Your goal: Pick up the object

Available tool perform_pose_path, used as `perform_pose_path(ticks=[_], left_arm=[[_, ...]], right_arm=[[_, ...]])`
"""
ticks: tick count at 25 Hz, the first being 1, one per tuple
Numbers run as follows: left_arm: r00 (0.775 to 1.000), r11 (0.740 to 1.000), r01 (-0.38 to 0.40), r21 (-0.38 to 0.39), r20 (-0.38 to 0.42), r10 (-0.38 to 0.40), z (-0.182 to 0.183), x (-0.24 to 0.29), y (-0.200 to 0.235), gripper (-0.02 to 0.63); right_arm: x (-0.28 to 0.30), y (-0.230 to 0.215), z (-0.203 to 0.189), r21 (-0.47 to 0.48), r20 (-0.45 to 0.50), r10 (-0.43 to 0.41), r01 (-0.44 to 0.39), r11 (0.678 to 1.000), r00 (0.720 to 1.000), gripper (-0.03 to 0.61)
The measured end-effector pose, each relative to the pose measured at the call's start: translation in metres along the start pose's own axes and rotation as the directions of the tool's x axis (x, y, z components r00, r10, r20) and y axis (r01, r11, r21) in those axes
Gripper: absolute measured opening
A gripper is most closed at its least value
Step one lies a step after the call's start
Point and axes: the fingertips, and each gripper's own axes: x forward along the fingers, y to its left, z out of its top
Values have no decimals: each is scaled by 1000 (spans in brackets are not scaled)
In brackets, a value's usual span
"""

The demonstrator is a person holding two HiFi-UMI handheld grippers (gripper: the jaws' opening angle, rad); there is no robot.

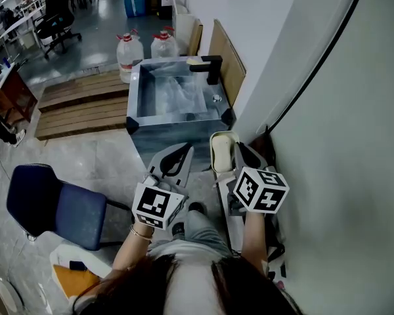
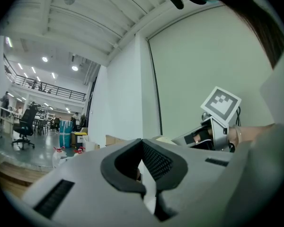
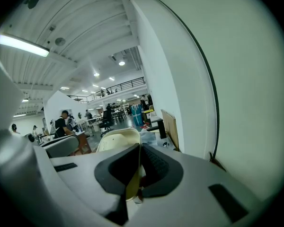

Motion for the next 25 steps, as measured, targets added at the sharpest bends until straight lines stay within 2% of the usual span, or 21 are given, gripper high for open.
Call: perform_pose_path(ticks=[11, 25], left_arm=[[1000, 999, -7, -32, -7, 6, -1, 11, -1, 8], [999, 999, -36, -30, -28, 35, 9, 24, -26, 8]], right_arm=[[-3, -5, 8, -7, 3, 7, -7, 1000, 1000, 34], [-20, -22, 24, -5, 9, 52, -52, 999, 999, 34]])
